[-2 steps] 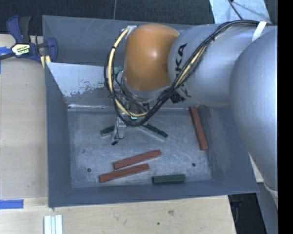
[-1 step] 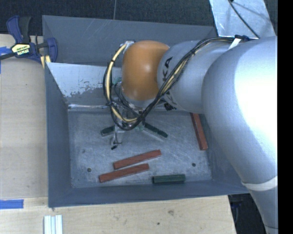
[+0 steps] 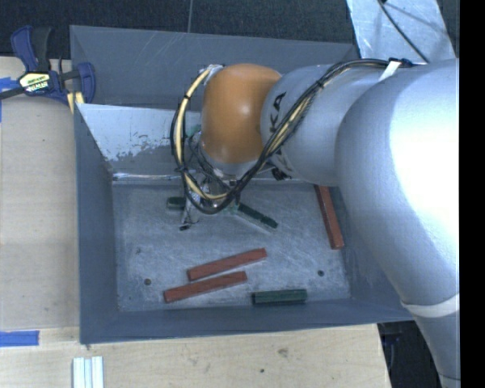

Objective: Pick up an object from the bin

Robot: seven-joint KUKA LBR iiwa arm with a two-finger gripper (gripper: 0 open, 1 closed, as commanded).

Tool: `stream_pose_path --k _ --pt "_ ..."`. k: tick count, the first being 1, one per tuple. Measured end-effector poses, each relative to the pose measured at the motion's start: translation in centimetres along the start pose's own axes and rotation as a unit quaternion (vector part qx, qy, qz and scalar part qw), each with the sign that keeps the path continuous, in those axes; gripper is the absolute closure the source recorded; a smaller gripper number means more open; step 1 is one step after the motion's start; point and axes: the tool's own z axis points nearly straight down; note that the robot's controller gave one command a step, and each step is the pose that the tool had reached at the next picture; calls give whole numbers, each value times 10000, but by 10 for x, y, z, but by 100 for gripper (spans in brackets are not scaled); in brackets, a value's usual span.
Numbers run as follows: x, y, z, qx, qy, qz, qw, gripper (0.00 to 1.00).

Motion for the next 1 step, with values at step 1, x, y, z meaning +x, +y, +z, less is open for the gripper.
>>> stream_pose_path --k 1 --pt "8 -10 -170 0 -41 -228 9997 100"
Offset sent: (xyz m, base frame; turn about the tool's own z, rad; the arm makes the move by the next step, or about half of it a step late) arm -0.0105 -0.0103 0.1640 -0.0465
